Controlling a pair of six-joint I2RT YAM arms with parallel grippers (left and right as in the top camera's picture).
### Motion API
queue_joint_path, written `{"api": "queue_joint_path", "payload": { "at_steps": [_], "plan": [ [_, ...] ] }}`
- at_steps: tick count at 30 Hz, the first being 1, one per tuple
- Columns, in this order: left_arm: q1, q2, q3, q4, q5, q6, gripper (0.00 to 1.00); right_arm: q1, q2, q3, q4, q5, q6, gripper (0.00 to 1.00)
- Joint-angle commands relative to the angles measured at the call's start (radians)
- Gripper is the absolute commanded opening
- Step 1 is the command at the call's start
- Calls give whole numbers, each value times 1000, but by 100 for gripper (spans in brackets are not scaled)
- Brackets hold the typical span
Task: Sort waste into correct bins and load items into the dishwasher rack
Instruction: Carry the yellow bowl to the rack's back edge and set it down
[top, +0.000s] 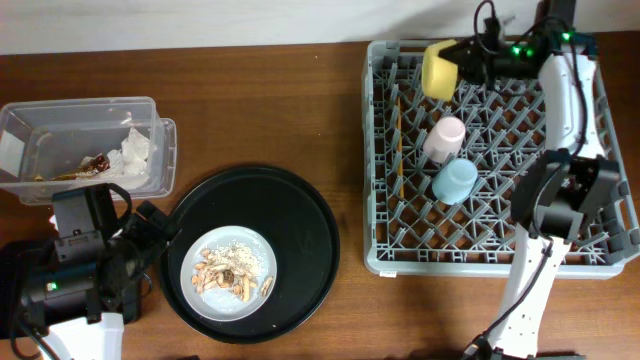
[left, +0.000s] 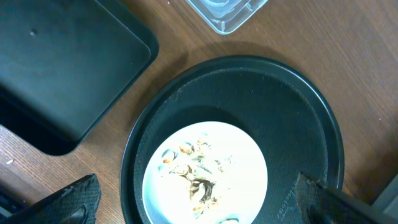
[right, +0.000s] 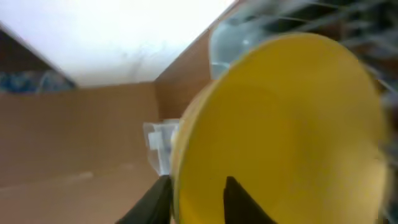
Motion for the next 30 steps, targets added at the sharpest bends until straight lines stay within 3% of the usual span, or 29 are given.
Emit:
{"api": "queue_joint_path", "payload": {
  "at_steps": [1,6,10,14,15,17,18,19,20,23,27,30],
  "plan": [
    [5,-2,6,-1,4,1,99,-46,-80,-19,-70,330,-6,43],
    [5,-2,6,-1,4,1,99,-144,-269,0,-168,555,-22,58],
    [5,-2,6,-1,4,1,99,-127,-437,0,-199,669,-80,78],
    [5,-2,6,-1,4,1,99,20,-442,-1,-188,672,-172,76],
    [5,-2,6,-1,4,1,99,58,-427,-1,-174,684,-178,74],
    [5,-2,6,-1,4,1,99,143,-374,-1,-136,732,-178,42],
    [5,-2,6,-1,4,1,99,171,-348,-1,-121,740,-177,34],
    [5,-2,6,-1,4,1,99,205,-304,-1,-100,739,-177,16],
    [5,-2,6,-1,4,1,99,225,-276,-1,-87,740,-178,10],
    [5,-2,6,-1,4,1,99,258,-177,-1,-49,764,-180,4],
    [5,-2,6,-1,4,1,99,229,-147,0,-111,1098,-112,4],
    [5,-2,6,-1,4,1,99,188,-175,0,-167,1211,-83,4]
  ]
}}
